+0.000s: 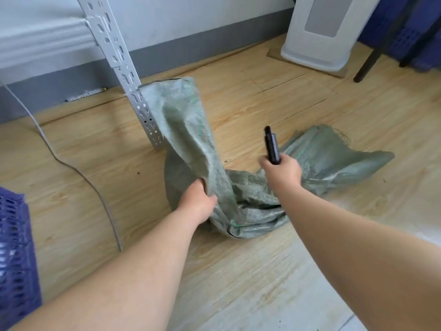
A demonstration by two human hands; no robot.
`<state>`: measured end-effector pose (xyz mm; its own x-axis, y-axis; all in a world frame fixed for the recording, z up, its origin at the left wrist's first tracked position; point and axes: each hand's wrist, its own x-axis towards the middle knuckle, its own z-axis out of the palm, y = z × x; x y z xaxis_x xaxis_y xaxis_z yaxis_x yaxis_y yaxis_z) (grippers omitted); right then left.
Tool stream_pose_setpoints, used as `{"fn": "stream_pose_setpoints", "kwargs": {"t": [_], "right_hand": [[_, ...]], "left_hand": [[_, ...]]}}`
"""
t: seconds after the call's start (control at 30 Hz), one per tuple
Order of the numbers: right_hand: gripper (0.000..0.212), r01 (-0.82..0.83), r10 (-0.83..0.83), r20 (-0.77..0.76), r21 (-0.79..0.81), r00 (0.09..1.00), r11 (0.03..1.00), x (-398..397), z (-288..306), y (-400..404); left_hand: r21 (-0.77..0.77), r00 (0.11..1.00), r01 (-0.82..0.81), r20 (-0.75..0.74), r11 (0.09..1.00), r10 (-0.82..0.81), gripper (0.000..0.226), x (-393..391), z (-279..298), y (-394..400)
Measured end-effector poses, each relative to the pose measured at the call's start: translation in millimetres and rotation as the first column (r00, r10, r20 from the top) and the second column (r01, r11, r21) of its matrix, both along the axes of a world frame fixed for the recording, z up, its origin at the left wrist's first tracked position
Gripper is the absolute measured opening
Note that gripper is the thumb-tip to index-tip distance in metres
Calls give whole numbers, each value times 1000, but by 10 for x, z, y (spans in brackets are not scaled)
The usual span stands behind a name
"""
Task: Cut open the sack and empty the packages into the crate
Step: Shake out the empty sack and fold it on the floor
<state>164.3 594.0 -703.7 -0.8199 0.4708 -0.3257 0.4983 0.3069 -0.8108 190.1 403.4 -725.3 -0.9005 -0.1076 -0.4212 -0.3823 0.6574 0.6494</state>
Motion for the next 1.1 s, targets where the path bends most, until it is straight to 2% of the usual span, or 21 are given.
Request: {"fn": "stream_pose_setpoints", "kwargs": {"t": [0.1,0.17,0.2,0.23,0.27,0.33,0.4,0.47,0.5,0.57,0.63,0.7,0.73,0.8,0.83,0.87,0.93,1.0,1.03,1.07,1.1], "right_hand": [[37,-34,26,-23,-471,999,882,-84,112,-420],[41,-119,105,-58,-572,993,812,-125,110,-598],[41,-194,184,-73,-545,980,815,-124,90,-680],[39,-262,258,-79,-492,963,830,-111,59,-757],[39,-303,301,-78,-445,951,842,-90,18,-835],[38,-326,321,-94,-468,942,821,-59,-81,-968],[38,-342,344,-116,-598,932,725,-49,-150,-1088],[34,-299,324,-84,-647,942,701,-68,-194,-1192],[30,-249,280,-47,-613,959,750,-94,-215,-1220],[22,-144,175,35,-423,984,894,-139,-277,-1185],[21,-239,247,111,-75,963,968,-137,-379,-1002],[29,-413,345,261,281,902,866,-77,-492,-732],[38,-448,330,334,383,883,808,-56,-539,-580],[54,-478,275,448,443,851,759,-15,-589,-308],[59,-519,277,504,438,818,734,6,-600,-212],[63,-571,293,563,416,773,708,31,-622,-135],[65,-635,306,649,359,697,684,82,-677,-63],[55,-598,261,625,419,736,683,83,-691,-43],[52,-554,236,568,490,789,674,65,-678,-40],[55,-514,228,505,550,833,658,43,-663,-34],[61,-500,237,473,574,849,649,30,-654,-30]], "left_hand": [[77,963,181,189,980,-192,46,155,-73,-50],[270,898,181,346,946,-271,61,257,-106,-204],[384,902,96,357,918,-244,76,299,-97,-281],[473,939,-29,315,881,-138,95,316,-56,-339],[510,968,-172,248,843,47,115,298,-3,-386],[498,922,-363,70,787,381,133,169,111,-484],[440,879,-388,-86,810,469,126,23,255,-582],[339,882,-404,-102,850,460,105,-77,326,-650],[307,875,-430,-89,849,476,88,-101,334,-668],[220,817,-532,-122,818,564,52,-74,295,-706],[80,702,-686,-186,723,687,32,21,219,-811],[6,543,-834,-173,552,822,39,157,149,-997],[-2,429,-901,-141,433,892,48,216,106,-1110],[19,182,-983,-55,183,982,59,317,43,-1332],[17,98,-995,-24,99,995,60,359,33,-1402],[-39,112,-993,-25,111,993,65,395,22,-1433],[-245,389,-903,-116,353,914,87,447,18,-1391],[-350,686,-719,-211,601,697,85,403,41,-1275],[-353,830,-556,-186,752,526,75,370,43,-1195],[-312,945,-326,-92,892,313,68,345,44,-1105],[-225,994,-86,42,971,98,67,358,34,-1014]]}}
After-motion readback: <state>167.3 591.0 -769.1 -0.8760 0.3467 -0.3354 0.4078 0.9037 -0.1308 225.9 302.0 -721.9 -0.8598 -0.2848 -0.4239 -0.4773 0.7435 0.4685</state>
